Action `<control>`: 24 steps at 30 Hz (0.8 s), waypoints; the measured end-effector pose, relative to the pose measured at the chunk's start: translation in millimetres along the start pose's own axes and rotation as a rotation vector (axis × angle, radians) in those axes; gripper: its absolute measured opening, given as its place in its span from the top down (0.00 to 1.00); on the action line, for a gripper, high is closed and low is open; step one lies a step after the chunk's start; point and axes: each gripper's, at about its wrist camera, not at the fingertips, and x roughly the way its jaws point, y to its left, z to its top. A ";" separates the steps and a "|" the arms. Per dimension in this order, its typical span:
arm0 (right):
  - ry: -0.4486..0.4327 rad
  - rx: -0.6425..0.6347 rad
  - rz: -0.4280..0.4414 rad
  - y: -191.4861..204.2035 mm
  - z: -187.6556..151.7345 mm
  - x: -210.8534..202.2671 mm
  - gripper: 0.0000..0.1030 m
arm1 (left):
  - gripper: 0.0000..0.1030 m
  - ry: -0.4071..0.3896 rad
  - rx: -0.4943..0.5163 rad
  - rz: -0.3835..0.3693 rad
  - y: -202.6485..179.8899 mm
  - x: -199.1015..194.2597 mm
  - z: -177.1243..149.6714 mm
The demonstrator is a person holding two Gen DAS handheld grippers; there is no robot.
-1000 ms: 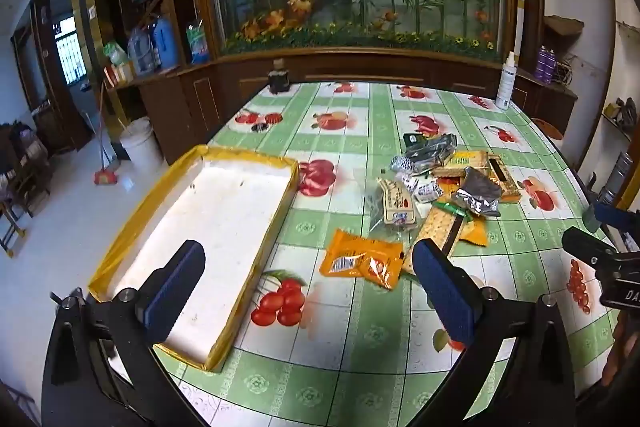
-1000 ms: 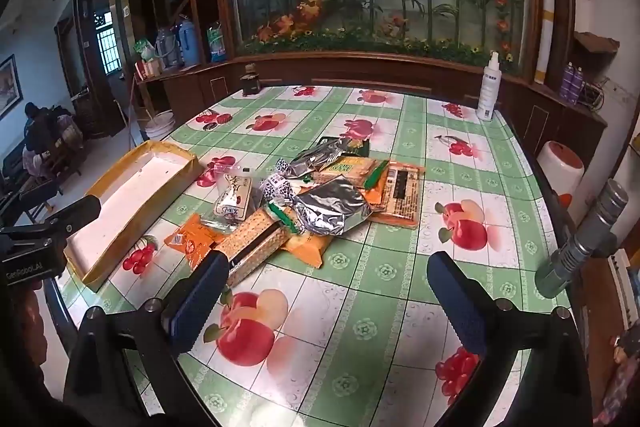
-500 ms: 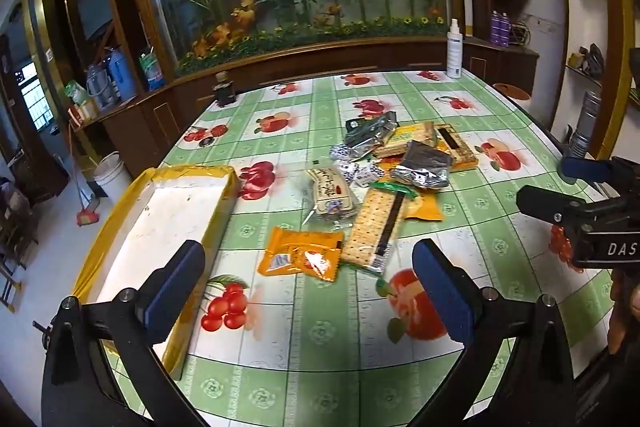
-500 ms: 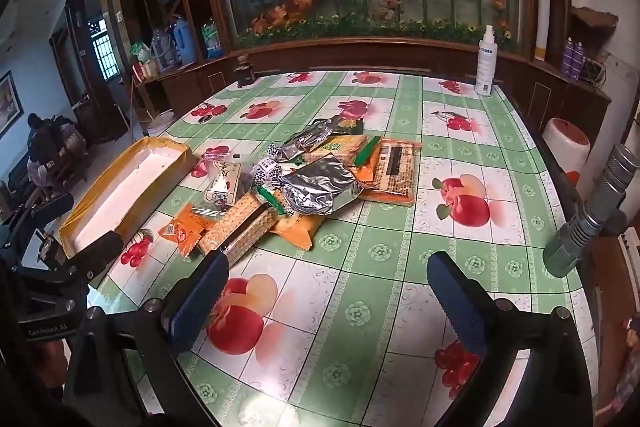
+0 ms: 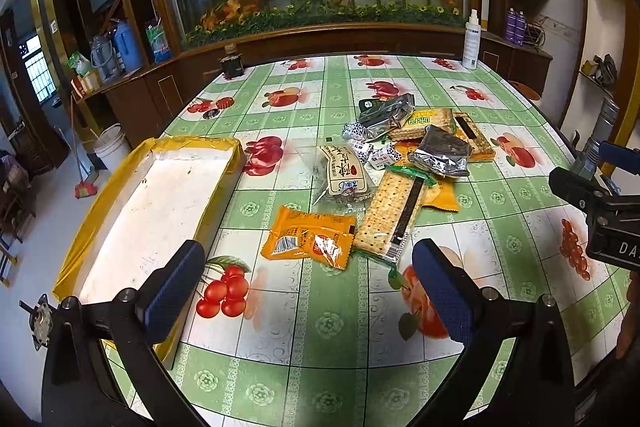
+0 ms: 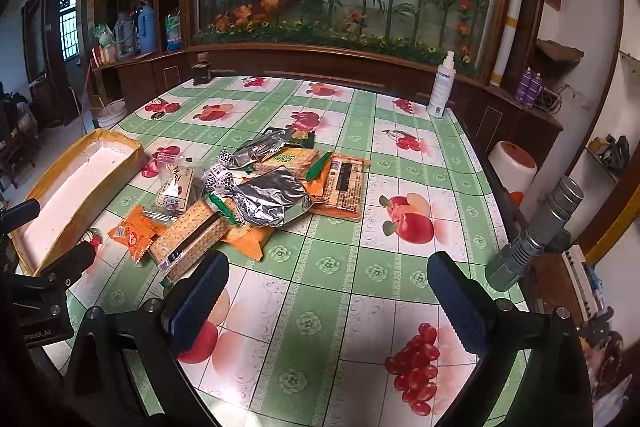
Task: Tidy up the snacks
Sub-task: 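Move both tools toward the snack pile on the table, then grasp the green-topped cracker pack with the left tool while the right tool grasps the tan biscuit pack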
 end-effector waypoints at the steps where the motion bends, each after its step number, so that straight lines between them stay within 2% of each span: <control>1: 0.001 -0.002 -0.006 0.4 0.4 0.1 0.02 | 0.00 0.004 0.000 0.001 0.0 0.6 -0.5; 8: -0.009 -0.016 -0.068 1.7 -0.1 -1.1 0.02 | 0.00 0.031 0.011 0.007 -4.0 6.0 -3.7; 16: -0.001 -0.023 -0.073 0.0 -2.7 0.9 0.02 | 0.00 0.042 0.034 0.001 -13.8 9.2 -4.3; 21: 0.015 0.001 -0.010 -7.8 -6.7 7.0 0.02 | 0.00 0.022 0.073 -0.026 -23.7 19.6 -2.9; 24: 0.040 0.033 0.049 -17.2 -10.2 14.8 0.02 | 0.00 0.032 0.090 -0.088 -30.4 34.1 1.9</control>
